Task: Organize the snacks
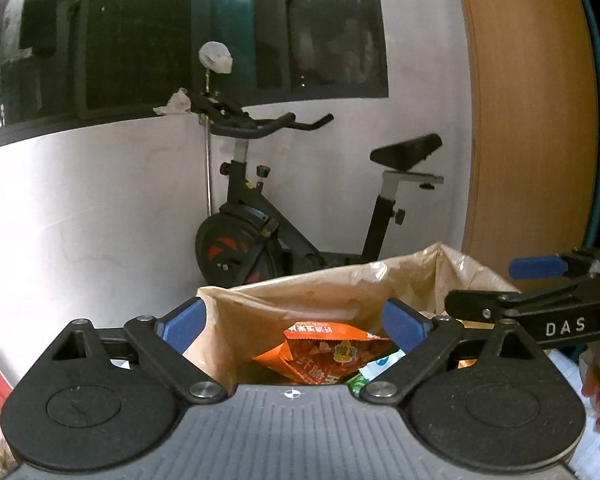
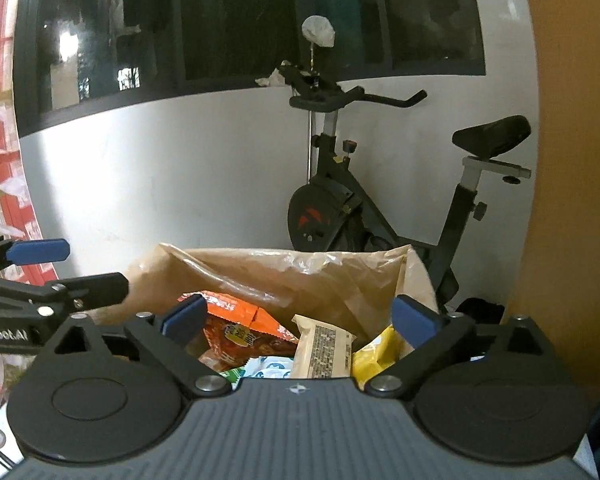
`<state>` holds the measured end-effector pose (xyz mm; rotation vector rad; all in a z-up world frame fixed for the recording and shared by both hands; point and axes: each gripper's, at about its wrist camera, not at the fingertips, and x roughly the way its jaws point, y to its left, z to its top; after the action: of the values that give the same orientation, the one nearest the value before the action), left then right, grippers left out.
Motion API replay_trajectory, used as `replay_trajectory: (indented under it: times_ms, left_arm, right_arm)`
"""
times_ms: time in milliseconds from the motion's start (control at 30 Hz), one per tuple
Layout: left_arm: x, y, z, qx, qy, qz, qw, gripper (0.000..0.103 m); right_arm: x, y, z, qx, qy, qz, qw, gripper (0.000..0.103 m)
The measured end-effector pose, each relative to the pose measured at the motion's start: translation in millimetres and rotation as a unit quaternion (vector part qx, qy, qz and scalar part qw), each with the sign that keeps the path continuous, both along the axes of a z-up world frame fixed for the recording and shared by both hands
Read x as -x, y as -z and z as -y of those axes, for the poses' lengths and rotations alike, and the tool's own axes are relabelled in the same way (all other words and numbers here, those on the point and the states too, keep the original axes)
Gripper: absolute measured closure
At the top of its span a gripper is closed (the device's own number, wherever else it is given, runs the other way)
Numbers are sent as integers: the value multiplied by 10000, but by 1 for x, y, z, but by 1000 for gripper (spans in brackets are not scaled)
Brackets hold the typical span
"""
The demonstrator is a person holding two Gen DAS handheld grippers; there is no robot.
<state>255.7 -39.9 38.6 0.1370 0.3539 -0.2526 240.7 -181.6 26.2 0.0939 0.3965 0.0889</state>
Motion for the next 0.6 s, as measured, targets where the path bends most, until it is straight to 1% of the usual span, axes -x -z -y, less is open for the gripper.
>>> replay_trajectory:
  times_ms: [100,200,333,433,600]
  left_arm:
    - [10,-10,-5,102,38,23,9999,6]
    - [23,-18,-9,115,32,95,9999,6]
    - [41,-27,-12,107,-53,185,9998,6]
    - [55,-34,-15,88,-159,224,9996,5]
    - [86,-40,-18,141,-353,447,9983,4]
  right_arm:
    - [12,-8,-3,96,15,20,10000,0]
    - [23,-15,-4,134,-11,47,9999,0]
    - [41,-23,-6,84,12,56,9999,0]
    - [55,-30,-9,149,5,136,9998,0]
    - [76,-37,-12,96,-85,269,9996,0]
